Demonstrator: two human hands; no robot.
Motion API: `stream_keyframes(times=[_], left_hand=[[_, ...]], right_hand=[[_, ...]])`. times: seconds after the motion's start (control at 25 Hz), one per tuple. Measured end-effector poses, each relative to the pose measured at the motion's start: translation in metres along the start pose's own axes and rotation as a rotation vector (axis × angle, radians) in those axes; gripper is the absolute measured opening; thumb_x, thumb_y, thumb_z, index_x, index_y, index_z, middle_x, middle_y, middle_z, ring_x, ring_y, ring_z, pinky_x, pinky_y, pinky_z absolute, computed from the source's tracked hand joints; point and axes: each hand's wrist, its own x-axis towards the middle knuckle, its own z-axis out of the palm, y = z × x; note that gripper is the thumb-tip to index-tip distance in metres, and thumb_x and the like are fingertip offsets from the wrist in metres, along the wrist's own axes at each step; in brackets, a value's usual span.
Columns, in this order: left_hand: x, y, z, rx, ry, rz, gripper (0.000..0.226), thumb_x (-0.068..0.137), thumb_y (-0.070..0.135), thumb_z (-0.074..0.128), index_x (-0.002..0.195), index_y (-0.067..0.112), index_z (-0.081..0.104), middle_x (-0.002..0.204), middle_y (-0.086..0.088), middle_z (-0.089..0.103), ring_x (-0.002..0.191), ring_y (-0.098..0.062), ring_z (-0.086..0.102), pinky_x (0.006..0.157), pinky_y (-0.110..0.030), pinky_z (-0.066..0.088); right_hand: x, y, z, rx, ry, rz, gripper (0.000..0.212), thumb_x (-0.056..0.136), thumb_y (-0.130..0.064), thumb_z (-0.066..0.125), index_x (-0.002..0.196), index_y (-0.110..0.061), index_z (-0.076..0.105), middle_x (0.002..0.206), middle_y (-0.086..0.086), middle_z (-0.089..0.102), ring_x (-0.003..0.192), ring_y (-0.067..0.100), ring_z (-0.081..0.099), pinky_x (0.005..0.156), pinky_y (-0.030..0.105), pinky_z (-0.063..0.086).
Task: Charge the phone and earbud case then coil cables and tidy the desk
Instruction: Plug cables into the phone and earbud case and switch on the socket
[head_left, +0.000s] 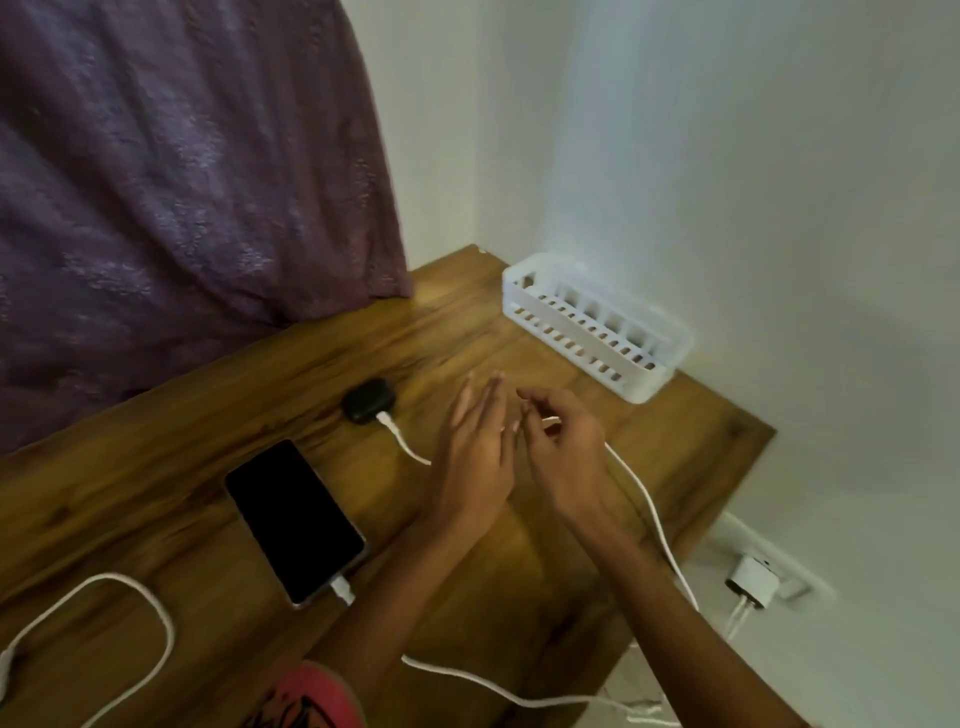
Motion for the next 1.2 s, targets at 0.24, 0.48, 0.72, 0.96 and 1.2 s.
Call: stream_keyframes(times=[0.24,0.48,0.72,0.96,1.2], left_hand=[[-0.013,0.075,0.072,-0.059,-0.217,0.336,0.050,0.094,0.030,0.037,0.137,0.004,0.040,0.142,-0.012,0.043,0.139,-0.026,0.025,0.111,-0.040,0.025],[-0.008,0.115,0.141,0.132,-0.438,0.654,0.061,0.094,0.042,0.034,0.140,0.002,0.030,0.147,-0.014,0.034,0.139,-0.027,0.014,0.112,-0.041,0.004],[0.009,0.113,0.185,0.358,-0.534,0.694,0.076,0.092,0.053,0.026,0.146,0.005,0.002,0.157,-0.011,0.000,0.144,-0.025,-0.005,0.114,-0.035,-0.006],[0.015,0.105,0.197,0.388,-0.492,0.748,0.080,0.089,0.059,0.023,0.146,0.004,0.008,0.156,-0.013,0.004,0.144,-0.026,0.002,0.111,-0.034,-0.003],[0.016,0.105,0.197,0.299,-0.531,0.716,0.086,0.080,0.058,0.021,0.146,0.006,0.006,0.157,-0.008,0.001,0.143,-0.018,-0.003,0.111,-0.029,-0.005]], right_hand=[[-0.053,0.060,-0.114,-0.151,0.350,0.068,0.018,0.087,-0.006,0.058,0.099,-0.016,0.068,0.089,-0.009,0.063,0.082,0.011,0.059,0.072,0.028,0.049],[-0.133,0.163,-0.187,-0.362,0.471,0.406,0.021,0.089,-0.006,0.055,0.106,-0.012,0.065,0.100,-0.002,0.060,0.097,0.022,0.058,0.079,0.030,0.047],[-0.170,0.253,-0.194,-0.640,0.248,0.553,0.047,0.092,-0.010,0.049,0.137,-0.009,0.038,0.138,0.009,0.047,0.123,0.023,0.046,0.100,0.029,0.038],[-0.148,0.323,-0.189,-0.970,-0.029,0.617,0.081,0.087,-0.008,0.047,0.147,-0.013,-0.007,0.113,0.011,0.054,0.095,0.023,0.050,0.084,0.034,0.042],[-0.126,0.369,-0.182,-1.073,-0.060,0.675,0.089,0.086,-0.011,0.050,0.145,-0.013,-0.017,0.115,0.011,0.055,0.101,0.026,0.051,0.088,0.038,0.041]])
